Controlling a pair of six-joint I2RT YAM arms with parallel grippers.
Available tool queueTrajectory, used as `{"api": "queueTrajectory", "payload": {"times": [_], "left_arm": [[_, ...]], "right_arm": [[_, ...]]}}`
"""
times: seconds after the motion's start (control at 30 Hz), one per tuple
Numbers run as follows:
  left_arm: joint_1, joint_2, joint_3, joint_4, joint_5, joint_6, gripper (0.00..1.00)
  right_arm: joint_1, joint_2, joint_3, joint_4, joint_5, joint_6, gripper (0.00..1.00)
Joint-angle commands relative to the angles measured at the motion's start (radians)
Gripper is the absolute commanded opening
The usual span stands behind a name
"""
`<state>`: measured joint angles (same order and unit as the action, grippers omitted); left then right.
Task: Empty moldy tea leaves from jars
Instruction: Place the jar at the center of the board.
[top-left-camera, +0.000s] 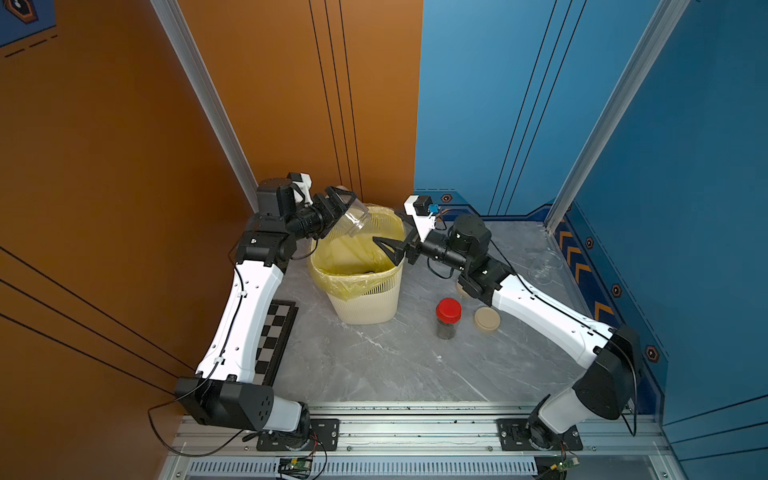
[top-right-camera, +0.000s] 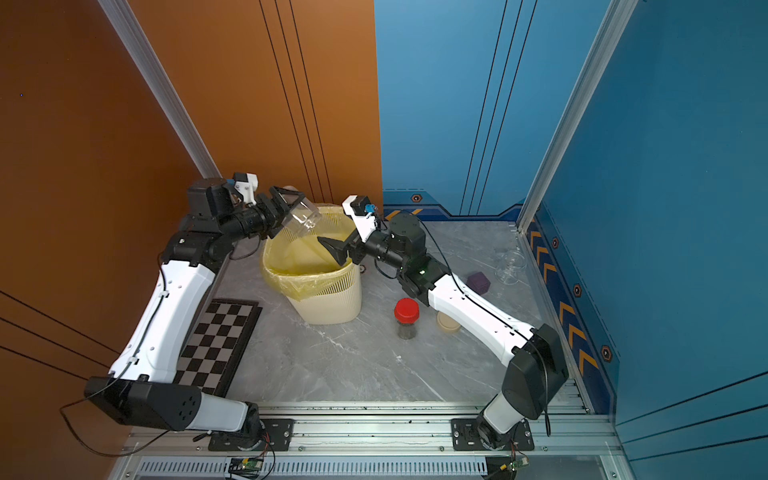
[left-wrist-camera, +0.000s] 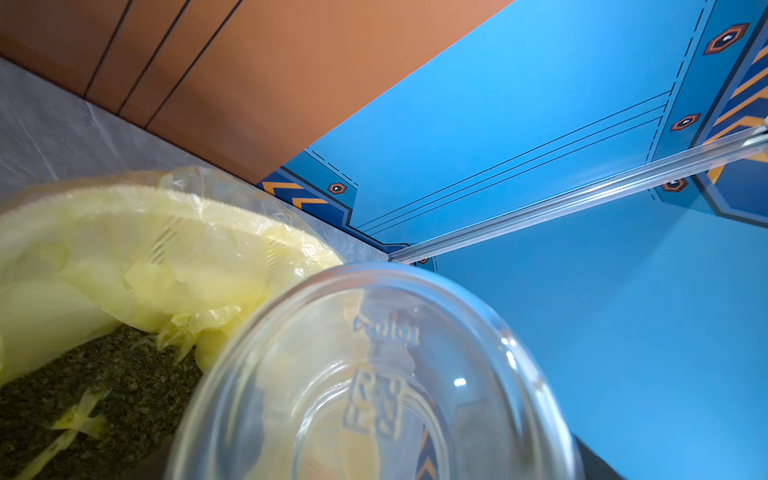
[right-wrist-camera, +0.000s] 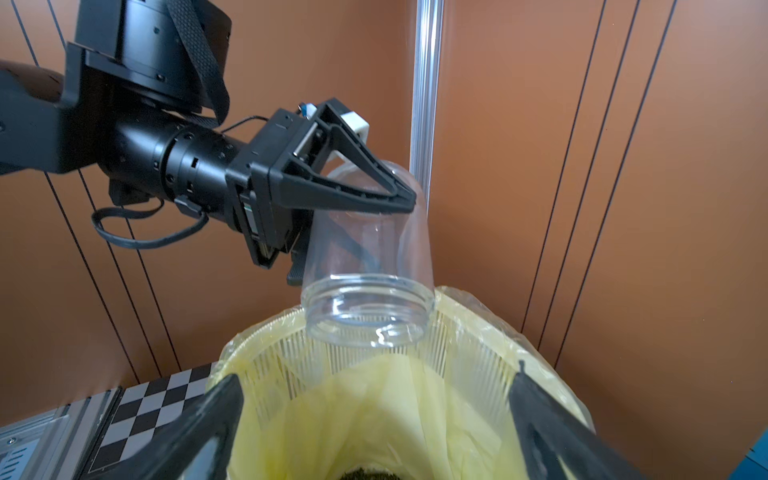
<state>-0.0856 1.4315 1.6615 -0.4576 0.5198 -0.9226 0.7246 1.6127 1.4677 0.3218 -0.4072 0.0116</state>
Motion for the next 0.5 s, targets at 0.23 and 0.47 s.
{"api": "queueTrajectory", "payload": {"times": [0.23,0.47], "left_arm": [[0.021,-0.046,-0.081,0.222,0.135,-0.253,0.59],[0.025,-0.071,-0.099,0.232,0.163,-0.283,0.59]], "right_arm": [[0.068,0.134,0.141,0.098,0.066,-0.025,1.00],[0.081,0.165,0.146,0.120,0.142,-0.044,1.00]]}}
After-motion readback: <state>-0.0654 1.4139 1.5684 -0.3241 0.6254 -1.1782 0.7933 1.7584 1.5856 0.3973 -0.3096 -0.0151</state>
